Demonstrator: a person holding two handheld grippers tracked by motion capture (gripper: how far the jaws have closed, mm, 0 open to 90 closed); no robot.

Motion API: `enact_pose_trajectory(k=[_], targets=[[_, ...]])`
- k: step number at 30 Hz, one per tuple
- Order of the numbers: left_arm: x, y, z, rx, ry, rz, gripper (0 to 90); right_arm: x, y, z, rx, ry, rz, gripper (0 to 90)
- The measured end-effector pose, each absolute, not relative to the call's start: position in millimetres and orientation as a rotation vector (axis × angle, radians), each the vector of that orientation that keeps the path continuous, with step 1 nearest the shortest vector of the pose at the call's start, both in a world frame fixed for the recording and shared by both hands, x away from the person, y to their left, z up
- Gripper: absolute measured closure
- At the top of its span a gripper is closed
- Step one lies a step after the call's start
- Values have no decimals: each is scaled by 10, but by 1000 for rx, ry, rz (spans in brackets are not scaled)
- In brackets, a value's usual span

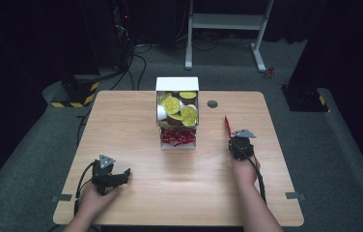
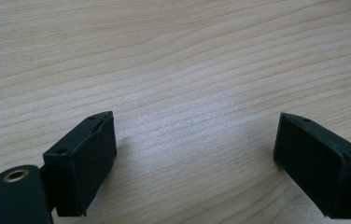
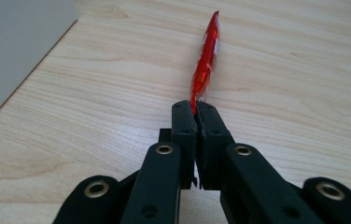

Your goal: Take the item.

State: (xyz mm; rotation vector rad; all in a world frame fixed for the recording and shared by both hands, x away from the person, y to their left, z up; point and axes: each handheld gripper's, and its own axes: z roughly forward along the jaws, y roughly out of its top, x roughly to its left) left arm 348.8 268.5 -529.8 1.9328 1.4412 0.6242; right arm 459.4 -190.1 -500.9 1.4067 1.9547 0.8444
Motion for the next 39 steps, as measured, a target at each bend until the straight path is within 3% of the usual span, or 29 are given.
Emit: enact_pose_trajectory(k=[18,30,39], targets=[[3488,2685,-5298,1933,1441,625,135,4593,-1838,-5151,1420,1984,854,856],[3488,2685,-5298,1933,1441,625,135,4494,-1744,-5035,1415,1986,965,658],[3488,2685,-5298,1933,1441,625,135,4349,-1730,-4979,1401,1987,1002,603]])
